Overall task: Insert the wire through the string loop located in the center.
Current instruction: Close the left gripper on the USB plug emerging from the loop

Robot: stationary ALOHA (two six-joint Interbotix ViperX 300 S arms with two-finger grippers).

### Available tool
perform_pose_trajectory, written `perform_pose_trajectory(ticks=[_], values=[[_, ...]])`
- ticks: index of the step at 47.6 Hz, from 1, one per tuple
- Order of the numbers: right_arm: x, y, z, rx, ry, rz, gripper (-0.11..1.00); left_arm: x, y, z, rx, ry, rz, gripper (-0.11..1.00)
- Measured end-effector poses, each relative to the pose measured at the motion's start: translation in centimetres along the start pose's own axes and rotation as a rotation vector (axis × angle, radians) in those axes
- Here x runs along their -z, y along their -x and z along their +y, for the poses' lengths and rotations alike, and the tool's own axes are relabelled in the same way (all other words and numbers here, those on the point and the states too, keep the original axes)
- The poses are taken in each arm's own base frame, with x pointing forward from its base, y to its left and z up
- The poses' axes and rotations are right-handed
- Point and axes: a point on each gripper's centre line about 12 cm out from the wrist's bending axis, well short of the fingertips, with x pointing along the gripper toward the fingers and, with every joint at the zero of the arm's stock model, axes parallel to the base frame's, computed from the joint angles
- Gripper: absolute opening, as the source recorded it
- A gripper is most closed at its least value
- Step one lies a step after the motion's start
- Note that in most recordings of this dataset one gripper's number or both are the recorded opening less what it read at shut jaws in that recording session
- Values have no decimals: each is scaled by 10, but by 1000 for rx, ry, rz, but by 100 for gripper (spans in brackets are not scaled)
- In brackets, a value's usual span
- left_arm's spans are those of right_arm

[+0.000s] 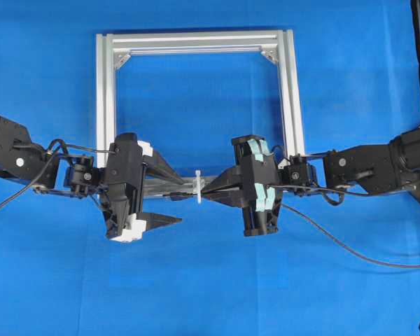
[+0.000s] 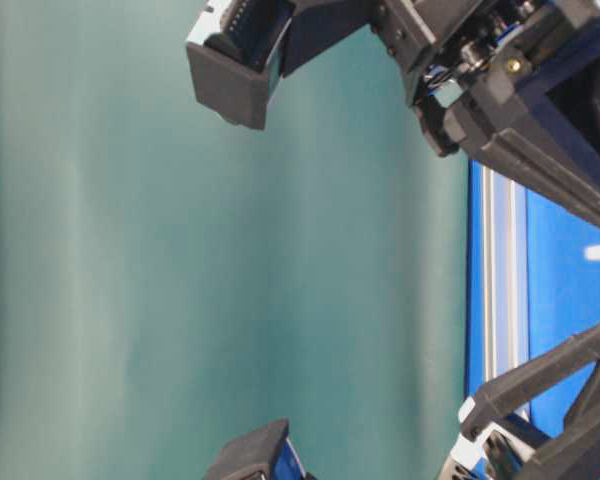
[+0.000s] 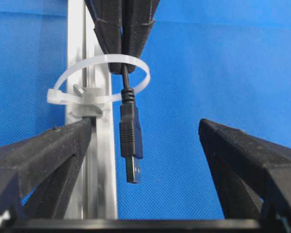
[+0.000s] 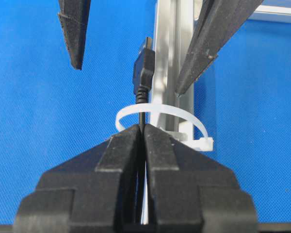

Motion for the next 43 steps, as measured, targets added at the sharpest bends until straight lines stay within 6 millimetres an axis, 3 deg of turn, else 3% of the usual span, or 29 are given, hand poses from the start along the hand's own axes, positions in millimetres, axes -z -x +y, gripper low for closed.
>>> perform_pose_trajectory(ticks=[8,12,18,21,43], values=[[0,0,0,0,0,0,-3,1,0,0,0,-3,5,79],[-2,0,0,0,-2,-5,-3,1,0,0,0,-3,6,59],[-1,0,0,0,0,-2,-3,1,0,0,0,-8,8,20],[-1,0,1,-2,2,-3,-3,1,0,0,0,-9,6,8],[-1,0,1,-3,0,-3,-3,2,0,1,-2,-9,7,8]])
